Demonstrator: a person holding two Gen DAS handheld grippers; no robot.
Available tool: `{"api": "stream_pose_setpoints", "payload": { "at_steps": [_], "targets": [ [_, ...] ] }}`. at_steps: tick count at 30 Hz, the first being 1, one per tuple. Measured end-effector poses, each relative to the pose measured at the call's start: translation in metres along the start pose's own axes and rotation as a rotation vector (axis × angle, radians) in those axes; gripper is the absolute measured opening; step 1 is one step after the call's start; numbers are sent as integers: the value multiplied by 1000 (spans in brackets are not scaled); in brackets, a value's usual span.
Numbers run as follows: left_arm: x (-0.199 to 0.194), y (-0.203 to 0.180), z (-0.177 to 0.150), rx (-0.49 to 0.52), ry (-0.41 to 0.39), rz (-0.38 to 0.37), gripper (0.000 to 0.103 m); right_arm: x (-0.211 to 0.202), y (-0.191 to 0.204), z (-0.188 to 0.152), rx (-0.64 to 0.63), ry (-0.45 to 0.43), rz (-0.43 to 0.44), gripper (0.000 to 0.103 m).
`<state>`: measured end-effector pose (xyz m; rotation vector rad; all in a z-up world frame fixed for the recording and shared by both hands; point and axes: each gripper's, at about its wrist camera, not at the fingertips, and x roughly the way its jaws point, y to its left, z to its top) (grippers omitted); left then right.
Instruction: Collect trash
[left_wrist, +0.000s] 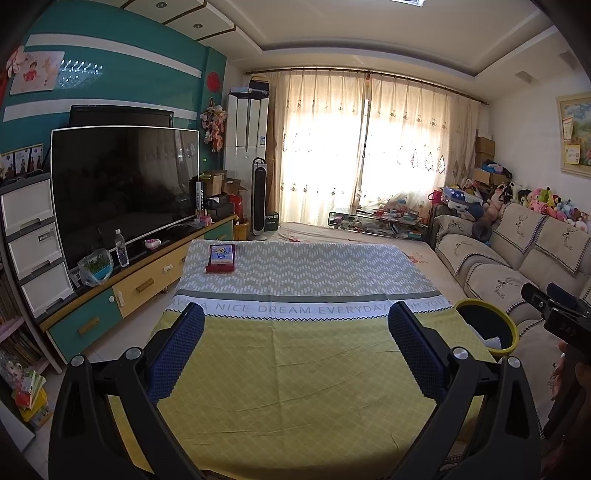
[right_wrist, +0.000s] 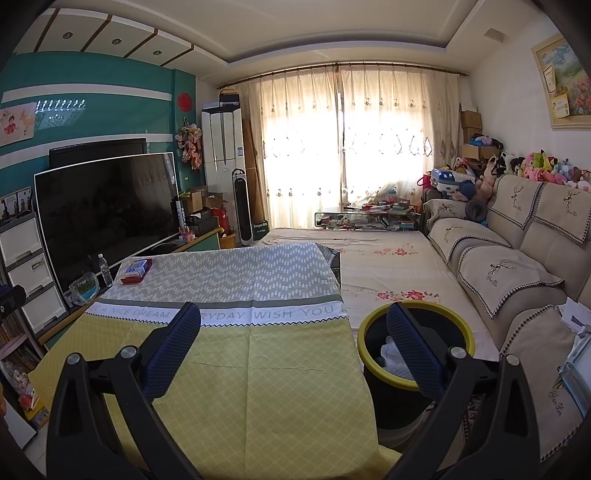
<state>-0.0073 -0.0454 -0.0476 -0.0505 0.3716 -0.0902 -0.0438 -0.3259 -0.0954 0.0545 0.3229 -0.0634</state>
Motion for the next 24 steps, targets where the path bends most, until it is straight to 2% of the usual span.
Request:
{"api": "stream_pose_setpoints", "payload": {
  "at_steps": [7, 11, 16, 21, 24],
  "targets": [
    [5, 1, 0, -11, 13, -15, 98, 2, 0, -3, 0, 5, -2, 96],
    [8, 3, -2, -36, 1, -66, 98, 5, 1, -3, -3, 12, 1, 96],
    [20, -3, -6, 4, 31, -23, 98, 13, 0, -2, -2, 32, 17, 96],
    [58, 9, 8, -7, 102, -31, 98, 41, 5, 8, -20, 71, 60, 96],
    [100, 22, 19, -16, 123, 17, 98, 74, 16, 20, -61, 98, 70, 96]
  ]
}}
